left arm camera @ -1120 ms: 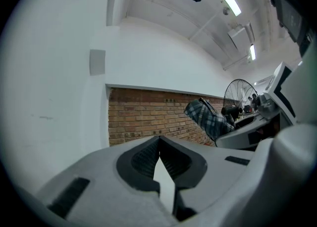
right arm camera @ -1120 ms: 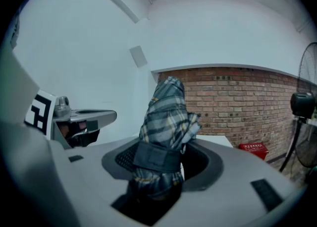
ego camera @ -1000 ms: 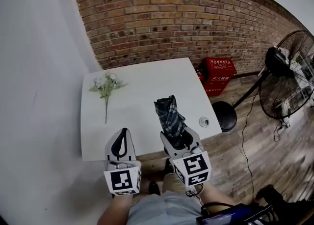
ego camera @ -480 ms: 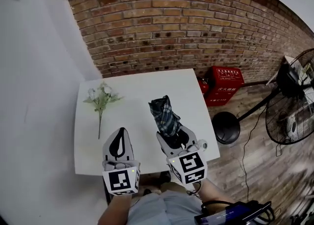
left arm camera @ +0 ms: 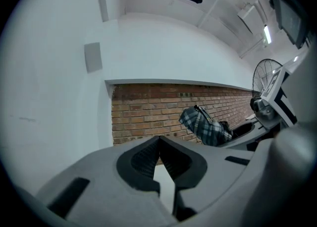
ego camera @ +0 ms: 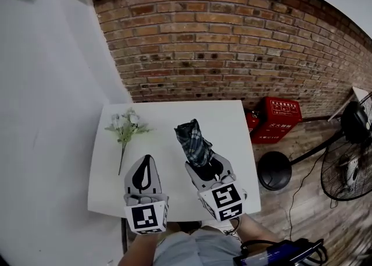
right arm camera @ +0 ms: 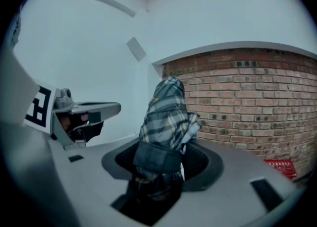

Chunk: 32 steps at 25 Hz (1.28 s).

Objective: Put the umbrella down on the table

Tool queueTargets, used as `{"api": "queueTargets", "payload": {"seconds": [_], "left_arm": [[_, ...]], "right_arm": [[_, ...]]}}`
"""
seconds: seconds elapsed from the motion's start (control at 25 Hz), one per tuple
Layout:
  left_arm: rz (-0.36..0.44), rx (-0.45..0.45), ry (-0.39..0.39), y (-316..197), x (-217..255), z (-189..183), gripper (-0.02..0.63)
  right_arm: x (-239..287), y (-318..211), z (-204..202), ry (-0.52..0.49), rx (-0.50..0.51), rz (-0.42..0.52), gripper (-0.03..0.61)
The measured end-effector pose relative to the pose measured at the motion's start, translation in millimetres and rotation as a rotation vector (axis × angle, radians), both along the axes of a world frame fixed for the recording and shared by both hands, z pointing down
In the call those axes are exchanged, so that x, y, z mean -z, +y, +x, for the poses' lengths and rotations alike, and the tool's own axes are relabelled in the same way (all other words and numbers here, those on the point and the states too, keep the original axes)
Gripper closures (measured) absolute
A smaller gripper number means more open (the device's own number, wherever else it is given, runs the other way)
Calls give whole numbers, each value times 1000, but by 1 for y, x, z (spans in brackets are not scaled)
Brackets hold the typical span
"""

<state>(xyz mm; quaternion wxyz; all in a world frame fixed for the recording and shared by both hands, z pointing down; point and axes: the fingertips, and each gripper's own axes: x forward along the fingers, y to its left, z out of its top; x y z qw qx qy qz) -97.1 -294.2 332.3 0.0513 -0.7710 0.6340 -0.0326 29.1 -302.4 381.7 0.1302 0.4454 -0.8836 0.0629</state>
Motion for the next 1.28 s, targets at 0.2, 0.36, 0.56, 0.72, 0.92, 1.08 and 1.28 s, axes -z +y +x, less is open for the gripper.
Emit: {"api": "queueTargets", "payload": {"seconds": [0.2, 0.36, 0.56, 0.72, 0.92, 1.08, 1.28], "left_arm": [[-16, 0, 5, -13, -7, -7, 607], [-59, -6, 23, -23, -21, -14, 607], [-80, -12, 7, -42, -37, -29, 607], [-128, -14, 14, -53, -57, -38, 607], [-160, -18, 27, -65, -82, -49, 607], [-190, -10, 30, -73, -97, -57, 607], [-219, -9, 28, -80, -112, -62, 607]], "right_arm": [[-17, -8, -10, 28, 15, -31, 354], [-36, -14, -16, 50, 9, -76, 354], [-59, -28, -24, 76, -8, -128, 354], [-82, -35, -27, 98, -21, -176, 354], [-113, -41, -36, 129, -25, -224, 354], [-133, -45, -37, 145, -32, -265, 354], [-149, -48, -36, 157, -39, -295, 354]]}}
